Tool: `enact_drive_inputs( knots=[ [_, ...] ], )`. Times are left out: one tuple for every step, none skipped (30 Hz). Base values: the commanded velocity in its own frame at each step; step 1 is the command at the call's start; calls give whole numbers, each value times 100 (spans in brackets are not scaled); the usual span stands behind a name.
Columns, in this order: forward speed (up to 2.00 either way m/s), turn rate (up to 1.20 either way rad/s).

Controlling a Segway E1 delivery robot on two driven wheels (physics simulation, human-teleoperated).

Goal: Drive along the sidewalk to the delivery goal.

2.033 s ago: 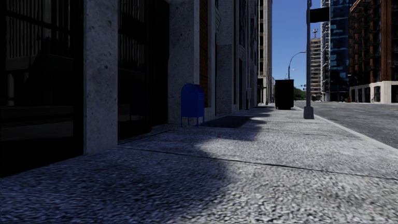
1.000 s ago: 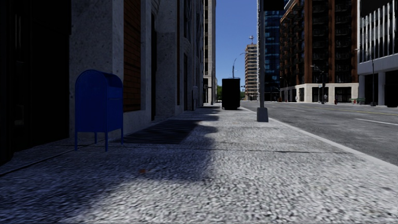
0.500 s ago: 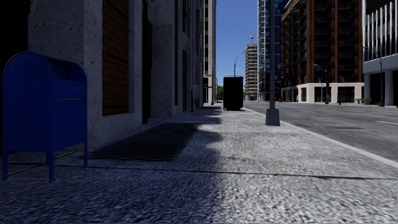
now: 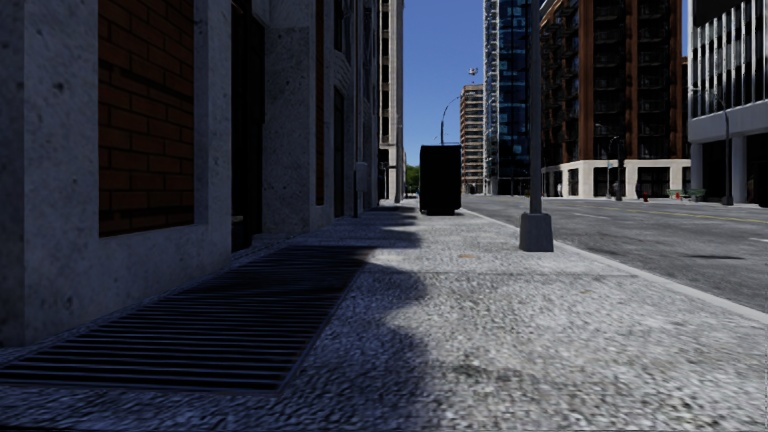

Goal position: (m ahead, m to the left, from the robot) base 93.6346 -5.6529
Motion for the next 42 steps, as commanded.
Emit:
enact_drive_inputs(
  knots=[
    [198,0],
    [198,0],
    [198,0],
    [198,0],
    [198,0],
    [198,0],
    [198,0],
    [198,0],
    [198,0],
    [198,0],
    [198,0],
    [198,0],
    [198,0],
    [198,0],
    [198,0],
    [198,0],
    [198,0],
    [198,0],
    [198,-6],
    [198,-11],
    [198,-12],
    [198,-12],
    [197,0],
    [197,0],
    [197,0],
    [197,0],
    [197,0],
    [197,0],
    [197,0],
    [197,0],
    [197,0],
    [197,0],
    [197,0],
    [197,0],
    [197,0],
    [197,0],
    [197,0],
    [197,0],
    [197,0],
    [197,0],
    [197,0],
    [197,0]
  ],
)
